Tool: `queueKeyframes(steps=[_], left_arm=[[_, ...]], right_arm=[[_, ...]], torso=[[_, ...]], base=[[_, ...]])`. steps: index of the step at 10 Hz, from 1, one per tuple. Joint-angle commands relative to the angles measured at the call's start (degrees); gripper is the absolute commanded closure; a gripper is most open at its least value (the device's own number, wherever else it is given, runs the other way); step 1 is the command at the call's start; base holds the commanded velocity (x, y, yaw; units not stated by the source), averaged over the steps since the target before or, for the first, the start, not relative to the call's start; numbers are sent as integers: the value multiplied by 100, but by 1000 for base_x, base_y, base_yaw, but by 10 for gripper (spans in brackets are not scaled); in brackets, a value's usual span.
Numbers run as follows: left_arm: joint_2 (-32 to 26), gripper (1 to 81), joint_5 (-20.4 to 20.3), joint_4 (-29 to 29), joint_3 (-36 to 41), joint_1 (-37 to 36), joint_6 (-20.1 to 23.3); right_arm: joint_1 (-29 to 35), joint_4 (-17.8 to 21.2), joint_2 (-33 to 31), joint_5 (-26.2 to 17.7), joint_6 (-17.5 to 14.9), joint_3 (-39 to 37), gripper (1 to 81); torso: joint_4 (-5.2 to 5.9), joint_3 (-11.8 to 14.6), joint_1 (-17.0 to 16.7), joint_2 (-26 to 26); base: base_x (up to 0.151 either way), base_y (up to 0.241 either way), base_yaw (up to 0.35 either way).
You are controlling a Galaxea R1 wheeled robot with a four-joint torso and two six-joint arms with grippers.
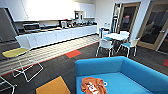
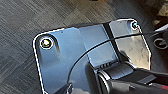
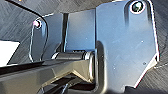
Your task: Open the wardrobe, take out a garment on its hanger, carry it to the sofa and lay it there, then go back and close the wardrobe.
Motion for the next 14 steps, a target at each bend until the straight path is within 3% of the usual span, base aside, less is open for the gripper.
queueKeyframes(steps=[1, 14], left_arm=[[-47, 10, 222, 69, -31, -271, 28], [5, 10, 249, 148, -31, -245, 36]], right_arm=[[215, 4, -9, -243, -21, -11, 10], [250, -5, 8, -296, -13, -2, 10]], torso=[[0, 0, 0, 0], [0, 0, 2, 2]], base=[[0, 0, 227], [0, 0, 253]])
